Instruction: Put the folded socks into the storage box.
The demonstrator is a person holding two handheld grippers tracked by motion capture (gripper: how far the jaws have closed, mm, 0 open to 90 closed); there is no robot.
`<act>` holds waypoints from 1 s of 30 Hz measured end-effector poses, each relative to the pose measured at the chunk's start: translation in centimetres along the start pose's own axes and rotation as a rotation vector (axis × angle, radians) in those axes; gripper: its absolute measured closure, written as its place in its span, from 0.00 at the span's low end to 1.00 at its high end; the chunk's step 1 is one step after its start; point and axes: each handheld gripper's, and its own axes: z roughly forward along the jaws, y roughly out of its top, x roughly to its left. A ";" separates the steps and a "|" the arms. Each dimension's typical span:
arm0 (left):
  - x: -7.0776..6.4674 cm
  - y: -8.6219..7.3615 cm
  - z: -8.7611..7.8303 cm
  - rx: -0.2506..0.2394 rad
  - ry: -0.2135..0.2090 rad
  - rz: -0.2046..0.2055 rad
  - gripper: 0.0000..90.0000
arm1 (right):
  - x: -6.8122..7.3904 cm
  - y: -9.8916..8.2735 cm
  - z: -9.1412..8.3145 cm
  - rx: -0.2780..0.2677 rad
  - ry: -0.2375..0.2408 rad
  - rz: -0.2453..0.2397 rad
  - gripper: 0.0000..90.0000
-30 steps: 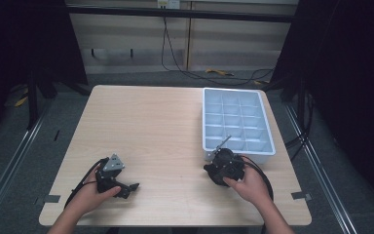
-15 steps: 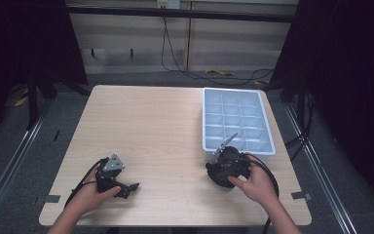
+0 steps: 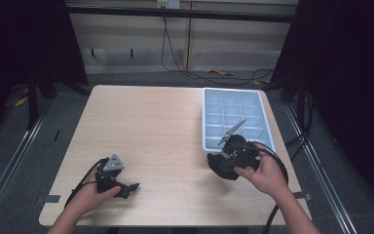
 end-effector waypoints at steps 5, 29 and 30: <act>0.0 0.0 0.0 0.000 0.000 0.000 0.00 | -0.4 1.1 -1.8 -0.028 -0.012 -0.011 0.90; 0.0 0.0 0.0 0.006 -0.006 0.008 0.00 | -4.4 6.3 -0.7 -0.046 -0.111 -0.039 0.90; 0.0 0.0 0.0 0.006 -0.007 0.009 0.00 | -4.6 6.4 -0.2 -0.044 -0.109 -0.034 0.90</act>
